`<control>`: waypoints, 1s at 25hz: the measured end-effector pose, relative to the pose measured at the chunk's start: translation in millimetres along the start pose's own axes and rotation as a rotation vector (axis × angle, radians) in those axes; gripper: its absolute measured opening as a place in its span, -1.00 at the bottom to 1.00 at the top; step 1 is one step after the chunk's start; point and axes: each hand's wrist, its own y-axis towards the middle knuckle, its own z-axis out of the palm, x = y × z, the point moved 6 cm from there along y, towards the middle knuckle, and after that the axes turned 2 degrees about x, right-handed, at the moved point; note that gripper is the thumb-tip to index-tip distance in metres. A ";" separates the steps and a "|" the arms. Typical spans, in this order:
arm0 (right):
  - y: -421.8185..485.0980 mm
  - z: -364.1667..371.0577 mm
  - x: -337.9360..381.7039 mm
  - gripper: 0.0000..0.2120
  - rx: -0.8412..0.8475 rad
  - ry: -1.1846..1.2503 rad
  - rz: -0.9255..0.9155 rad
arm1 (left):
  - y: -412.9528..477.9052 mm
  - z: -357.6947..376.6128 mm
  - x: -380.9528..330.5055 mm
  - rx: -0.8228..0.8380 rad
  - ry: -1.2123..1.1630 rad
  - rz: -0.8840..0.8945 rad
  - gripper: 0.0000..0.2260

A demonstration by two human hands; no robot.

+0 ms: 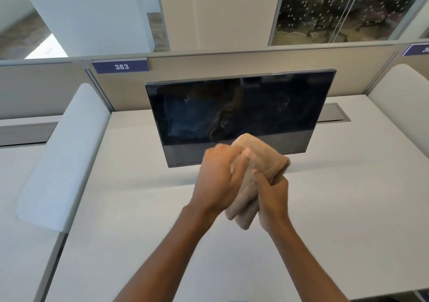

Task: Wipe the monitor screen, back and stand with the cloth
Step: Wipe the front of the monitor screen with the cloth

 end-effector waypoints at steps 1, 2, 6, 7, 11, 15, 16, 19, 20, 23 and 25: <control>2.0 -5.2 6.9 -0.87 -0.065 0.078 -0.014 | 7.7 -17.2 -3.0 -0.102 0.000 0.059 -0.74; 3.4 -9.5 17.5 -0.87 -0.128 0.140 -0.041 | 15.9 -32.0 -4.7 -0.188 0.021 0.104 -0.79; 18.4 -43.1 75.3 -0.75 -0.414 0.165 -0.307 | 63.9 -56.6 -9.2 -0.263 0.165 0.132 -0.62; 24.9 -52.5 90.7 -0.74 -0.484 0.133 -0.382 | 79.2 -56.7 -13.0 -0.243 0.208 0.143 -0.59; 66.0 -72.7 138.2 -0.85 -0.623 -0.034 -0.609 | 140.4 -45.0 -19.1 -0.053 0.397 0.182 -0.53; 128.1 -69.7 145.9 -0.61 -0.647 -0.233 -0.724 | 172.5 -32.2 0.2 0.029 0.527 0.147 -0.50; 136.8 -61.4 145.7 -0.53 -0.599 -0.289 -0.776 | 174.5 -29.3 4.8 0.031 0.555 0.137 -0.50; 152.8 -35.7 137.3 -0.36 -0.422 -0.471 -0.894 | 175.0 -19.1 16.2 0.067 0.588 0.114 -0.49; 156.3 -28.1 133.4 -0.32 -0.370 -0.563 -0.902 | 174.7 -15.8 18.4 0.078 0.608 0.119 -0.50; 167.2 -18.1 123.5 -0.21 -0.274 -0.790 -0.881 | 174.6 -11.2 21.3 0.070 0.667 0.140 -0.50; 175.5 -17.9 118.4 -0.14 -0.271 -0.867 -0.873 | 175.8 -9.9 21.6 0.059 0.692 0.155 -0.51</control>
